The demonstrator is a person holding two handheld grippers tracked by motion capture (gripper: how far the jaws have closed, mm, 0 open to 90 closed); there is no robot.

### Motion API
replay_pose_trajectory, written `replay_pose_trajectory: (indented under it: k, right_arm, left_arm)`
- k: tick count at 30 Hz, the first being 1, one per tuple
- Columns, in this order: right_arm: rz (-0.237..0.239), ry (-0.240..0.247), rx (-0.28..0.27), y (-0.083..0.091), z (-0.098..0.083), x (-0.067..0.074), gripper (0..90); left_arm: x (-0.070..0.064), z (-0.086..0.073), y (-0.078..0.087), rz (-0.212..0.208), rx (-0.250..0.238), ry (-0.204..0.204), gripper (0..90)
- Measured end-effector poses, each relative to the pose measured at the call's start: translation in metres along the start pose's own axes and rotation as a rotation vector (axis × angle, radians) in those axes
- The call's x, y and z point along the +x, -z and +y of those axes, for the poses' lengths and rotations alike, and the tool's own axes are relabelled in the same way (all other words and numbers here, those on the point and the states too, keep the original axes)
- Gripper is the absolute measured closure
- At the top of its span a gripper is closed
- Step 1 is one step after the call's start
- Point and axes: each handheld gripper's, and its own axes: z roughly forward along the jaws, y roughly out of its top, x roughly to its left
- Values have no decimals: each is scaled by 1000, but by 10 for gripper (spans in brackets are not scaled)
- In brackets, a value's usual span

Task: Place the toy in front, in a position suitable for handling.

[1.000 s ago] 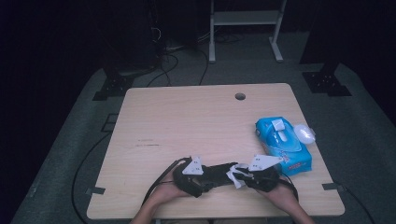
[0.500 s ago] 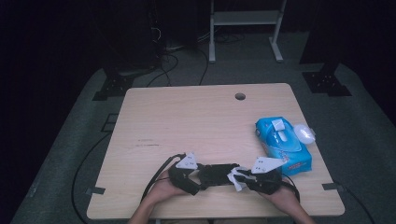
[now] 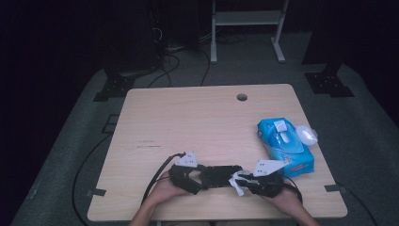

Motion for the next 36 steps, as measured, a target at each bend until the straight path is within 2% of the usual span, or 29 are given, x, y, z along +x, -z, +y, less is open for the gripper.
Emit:
replay_pose_trajectory:
  k: [4, 6, 7, 8, 9, 14, 15, 16, 17, 18, 20, 22, 23, 26, 28, 31, 32, 36]
  right_arm:
    - [-8, 34, 5, -1, 0, 3, 794]
    - [-11, 40, 6, -1, 0, 4, 795]
    - [-15, 60, 5, -1, -1, 5, 799]
    - [-15, 60, 5, -1, -1, 5, 799]
    - [-19, 76, 3, -1, -1, 6, 800]
    - [-21, 88, 3, -1, -1, 7, 805]
    - [-21, 92, 3, -1, -1, 8, 805]
    - [-21, 92, 3, -1, -1, 8, 805]
    - [-22, 102, 2, -1, -1, 9, 806]
    - [-22, 103, 2, -1, -1, 9, 806]
    - [-22, 103, 1, -1, -2, 9, 806]
    - [-23, 103, -1, -1, -2, 10, 807]
    - [-23, 108, -6, -1, -3, 10, 809]
    - [-24, 117, -4, -1, -3, 12, 812]
    - [-24, 120, -4, -1, -3, 13, 813]
    - [-25, 129, -6, -1, -4, 14, 816]
    - [-27, 131, -6, -1, -4, 15, 816]
    - [-29, 131, -19, -1, -5, 15, 817]
  left_arm:
    - [4, 0, 1, -19, -11, 45, 257]
    - [4, 1, 1, -20, -8, 54, 258]
    - [6, 1, 0, -28, -8, 79, 259]
    - [6, 1, 0, -28, -8, 79, 258]
    - [9, 1, 0, -39, -8, 103, 258]
    - [13, 1, 2, -58, -14, 139, 258]
    - [15, 1, 4, -72, -40, 169, 259]
    - [15, 1, 4, -72, -40, 169, 261]
    - [17, 1, 6, -77, -53, 202, 283]
    - [17, 1, 6, -77, -53, 202, 288]
    - [19, 0, 7, -74, -42, 244, 305]
    - [19, -1, 6, -73, -36, 257, 312]
    - [21, -1, 6, -78, -29, 285, 325]
    - [23, -2, 5, -83, -24, 329, 332]
    - [24, -2, 5, -84, -15, 334, 335]
    - [25, -4, 0, -89, 5, 370, 335]
    - [25, -4, -1, -92, 8, 370, 335]
    - [26, -2, -5, -102, -2, 391, 344]
